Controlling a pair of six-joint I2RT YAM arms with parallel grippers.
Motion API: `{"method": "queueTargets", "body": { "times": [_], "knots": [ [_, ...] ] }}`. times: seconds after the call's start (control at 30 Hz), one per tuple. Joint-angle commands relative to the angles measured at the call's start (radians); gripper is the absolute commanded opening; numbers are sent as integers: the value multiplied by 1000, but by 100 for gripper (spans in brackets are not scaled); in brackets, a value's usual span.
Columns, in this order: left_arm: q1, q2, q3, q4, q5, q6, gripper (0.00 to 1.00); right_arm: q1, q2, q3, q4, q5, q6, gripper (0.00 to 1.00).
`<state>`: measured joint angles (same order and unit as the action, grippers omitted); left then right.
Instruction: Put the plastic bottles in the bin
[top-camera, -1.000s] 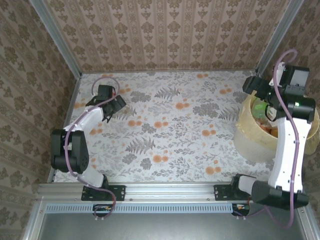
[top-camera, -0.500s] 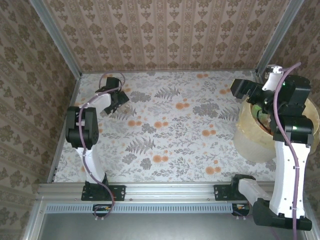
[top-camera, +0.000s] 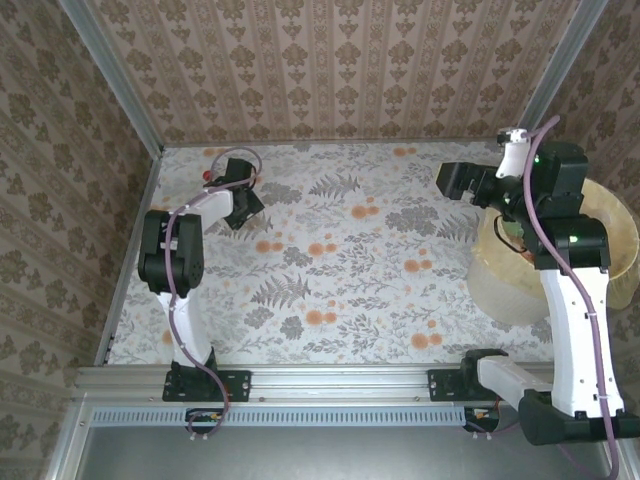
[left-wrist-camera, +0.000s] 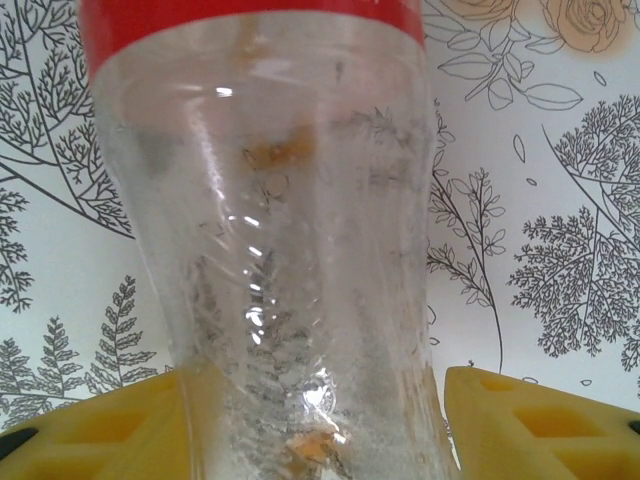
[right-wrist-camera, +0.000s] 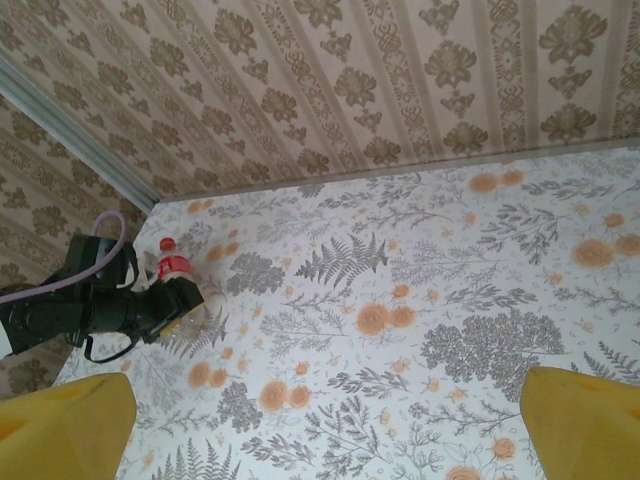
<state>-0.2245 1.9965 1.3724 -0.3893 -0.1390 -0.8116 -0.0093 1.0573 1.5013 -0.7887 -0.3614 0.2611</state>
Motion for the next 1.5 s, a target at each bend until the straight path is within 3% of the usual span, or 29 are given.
{"method": "queueTargets", "body": {
  "times": [0.0, 0.23, 0.47, 0.7, 1.1, 1.47],
  "knots": [
    [15, -3, -33, -2, 6, 31, 56, 31, 2, -3, 17, 43, -15, 100],
    [15, -147, -194, 228, 128, 127, 49, 85, 18, -15, 65, 111, 43, 100],
    [-71, -410, -285, 367, 248, 239, 45, 128, 47, -99, 292, 72, 191, 100],
    [-118, -556, -297, 532, 564, 264, 44, 200, 124, -137, 507, -56, 257, 100],
    [-188, -618, -273, 732, 1005, 261, 45, 384, 291, -68, 740, -96, 303, 100],
    [-272, -588, -232, 770, 1134, 271, 45, 452, 462, 97, 705, -88, 298, 100]
  ]
}}
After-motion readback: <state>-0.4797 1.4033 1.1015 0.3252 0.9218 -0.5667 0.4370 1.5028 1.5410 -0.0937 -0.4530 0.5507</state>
